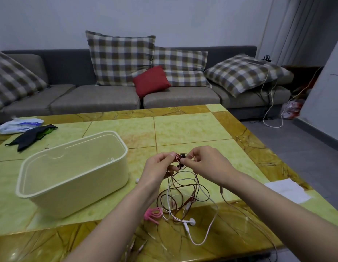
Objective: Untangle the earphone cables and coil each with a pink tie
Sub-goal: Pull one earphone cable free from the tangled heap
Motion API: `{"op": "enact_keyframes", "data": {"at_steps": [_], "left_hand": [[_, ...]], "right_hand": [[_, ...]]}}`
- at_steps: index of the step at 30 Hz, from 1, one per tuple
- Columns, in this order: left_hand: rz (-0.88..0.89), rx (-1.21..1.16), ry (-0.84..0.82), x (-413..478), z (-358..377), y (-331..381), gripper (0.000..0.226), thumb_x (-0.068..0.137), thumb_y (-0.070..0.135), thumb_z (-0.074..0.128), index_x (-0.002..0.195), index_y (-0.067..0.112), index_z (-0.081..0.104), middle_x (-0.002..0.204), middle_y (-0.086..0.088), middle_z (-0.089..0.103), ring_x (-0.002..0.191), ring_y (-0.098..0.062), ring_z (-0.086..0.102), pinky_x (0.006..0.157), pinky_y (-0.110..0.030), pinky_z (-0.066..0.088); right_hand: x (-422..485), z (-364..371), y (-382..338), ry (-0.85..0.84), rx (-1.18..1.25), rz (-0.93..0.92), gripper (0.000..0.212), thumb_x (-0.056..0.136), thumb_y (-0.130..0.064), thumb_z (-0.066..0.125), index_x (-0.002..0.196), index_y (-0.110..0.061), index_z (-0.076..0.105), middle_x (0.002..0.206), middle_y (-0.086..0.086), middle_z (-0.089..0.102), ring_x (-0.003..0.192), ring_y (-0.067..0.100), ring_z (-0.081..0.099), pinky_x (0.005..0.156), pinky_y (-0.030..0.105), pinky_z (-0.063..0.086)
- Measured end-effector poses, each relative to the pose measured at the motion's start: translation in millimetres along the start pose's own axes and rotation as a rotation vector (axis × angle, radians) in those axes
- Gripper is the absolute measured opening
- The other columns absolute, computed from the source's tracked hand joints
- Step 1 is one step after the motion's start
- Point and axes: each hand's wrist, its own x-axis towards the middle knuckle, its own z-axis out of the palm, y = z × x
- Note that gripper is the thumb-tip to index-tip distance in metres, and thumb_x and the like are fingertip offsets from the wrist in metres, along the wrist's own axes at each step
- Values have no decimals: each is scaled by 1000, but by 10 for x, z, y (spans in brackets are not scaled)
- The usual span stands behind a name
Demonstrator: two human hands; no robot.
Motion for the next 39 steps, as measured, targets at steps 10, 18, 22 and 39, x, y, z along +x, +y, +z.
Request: {"op": "enact_keyframes", "data": {"at_steps": [10, 18, 22, 39], "left_hand": [[55, 67, -26, 10, -24, -17, 14, 86, 16, 66, 98, 9, 69, 74, 7, 69, 60, -3, 57, 65, -16, 48], [80, 210, -138, -4, -6, -13, 15, 94, 12, 53, 90, 14, 67, 74, 8, 61, 62, -3, 50, 64, -14, 43], [82, 178, -161, -22, 22, 2, 12, 96, 10, 49, 91, 15, 59, 74, 7, 58, 64, -4, 50, 65, -18, 42], [98, 428, -123, -39, -5, 1, 18, 97, 10, 43, 93, 13, 60, 73, 1, 51, 63, -9, 50, 70, -28, 43]], "right_hand": [[13, 33, -4, 7, 3, -12, 17, 93, -39, 50, 86, -28, 61, 59, -9, 62, 58, 3, 57, 51, 23, 37], [3, 58, 31, -46, -1, -2, 17, 96, -29, 44, 95, -24, 60, 66, -10, 64, 60, 7, 58, 52, 26, 39], [-6, 60, 43, -77, 12, -50, 18, 97, -26, 43, 95, -24, 61, 63, -8, 63, 52, 3, 50, 50, 24, 34], [-61, 65, 11, -122, -35, -68, 19, 99, -25, 40, 95, -19, 58, 81, -6, 64, 56, 2, 43, 50, 23, 29]]}}
